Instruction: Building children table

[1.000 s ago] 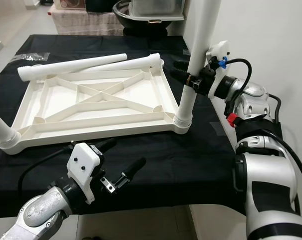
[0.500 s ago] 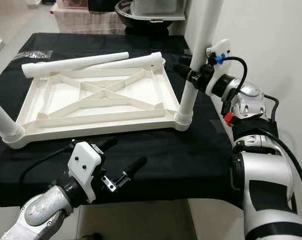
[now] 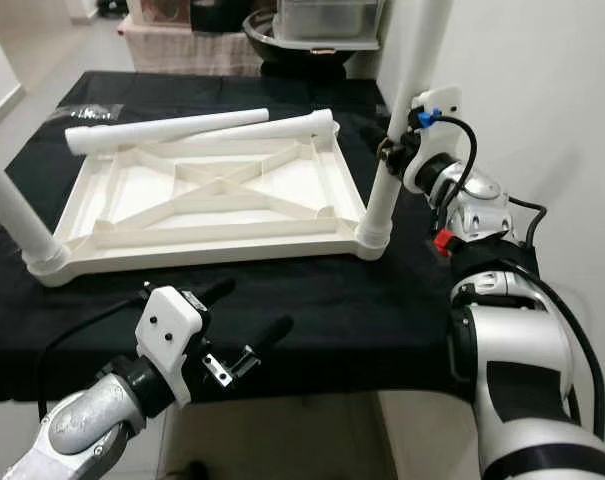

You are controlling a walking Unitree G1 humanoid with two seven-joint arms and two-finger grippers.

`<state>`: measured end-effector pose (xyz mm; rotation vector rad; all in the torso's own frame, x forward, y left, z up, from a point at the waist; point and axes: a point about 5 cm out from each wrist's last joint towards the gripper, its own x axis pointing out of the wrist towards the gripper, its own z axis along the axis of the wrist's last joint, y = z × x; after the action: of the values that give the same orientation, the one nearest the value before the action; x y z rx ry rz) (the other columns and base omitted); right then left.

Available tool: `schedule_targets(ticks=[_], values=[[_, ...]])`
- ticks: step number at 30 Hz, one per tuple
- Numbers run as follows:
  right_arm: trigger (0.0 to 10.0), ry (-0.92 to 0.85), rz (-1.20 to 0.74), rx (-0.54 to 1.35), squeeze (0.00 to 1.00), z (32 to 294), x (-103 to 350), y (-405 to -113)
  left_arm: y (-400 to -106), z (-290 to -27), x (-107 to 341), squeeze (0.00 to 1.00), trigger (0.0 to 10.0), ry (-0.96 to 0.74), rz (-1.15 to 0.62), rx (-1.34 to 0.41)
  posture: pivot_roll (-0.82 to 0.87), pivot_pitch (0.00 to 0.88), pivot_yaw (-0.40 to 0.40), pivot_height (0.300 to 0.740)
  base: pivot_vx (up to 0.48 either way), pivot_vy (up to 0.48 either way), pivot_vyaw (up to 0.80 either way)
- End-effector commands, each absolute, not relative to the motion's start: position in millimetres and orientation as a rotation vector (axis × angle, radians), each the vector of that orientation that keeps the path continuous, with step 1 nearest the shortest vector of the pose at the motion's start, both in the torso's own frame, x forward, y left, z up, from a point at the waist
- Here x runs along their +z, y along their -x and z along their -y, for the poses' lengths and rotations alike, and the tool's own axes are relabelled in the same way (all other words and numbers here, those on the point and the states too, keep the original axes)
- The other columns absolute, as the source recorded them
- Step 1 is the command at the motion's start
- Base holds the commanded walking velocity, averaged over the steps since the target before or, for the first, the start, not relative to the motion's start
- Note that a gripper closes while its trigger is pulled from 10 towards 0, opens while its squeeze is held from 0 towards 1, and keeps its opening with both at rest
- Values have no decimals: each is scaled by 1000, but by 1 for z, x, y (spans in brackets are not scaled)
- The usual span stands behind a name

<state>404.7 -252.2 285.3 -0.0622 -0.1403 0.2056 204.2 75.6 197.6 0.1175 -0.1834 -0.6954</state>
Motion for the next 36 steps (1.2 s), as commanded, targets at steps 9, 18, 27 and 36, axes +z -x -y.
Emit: schedule_targets(ticks=[9,18,27,36], values=[[10000,-5,-56,-97,0,275,240,-402,-203,-75,193,0,10000,-126,167,-702,109,227,-11,740,0,0,0],[10000,-67,-6,-404,0,284,249,-401,-204,-75,193,0,10000,-128,171,-703,104,215,-13,740,0,0,0],[10000,-79,-13,-461,0,285,247,-400,-204,-75,193,0,10000,-125,171,-701,103,212,-12,740,0,0,0],[10000,-45,-5,-706,0,268,248,-402,-206,-74,194,0,10000,-124,179,-703,98,217,-16,740,0,0,0]])
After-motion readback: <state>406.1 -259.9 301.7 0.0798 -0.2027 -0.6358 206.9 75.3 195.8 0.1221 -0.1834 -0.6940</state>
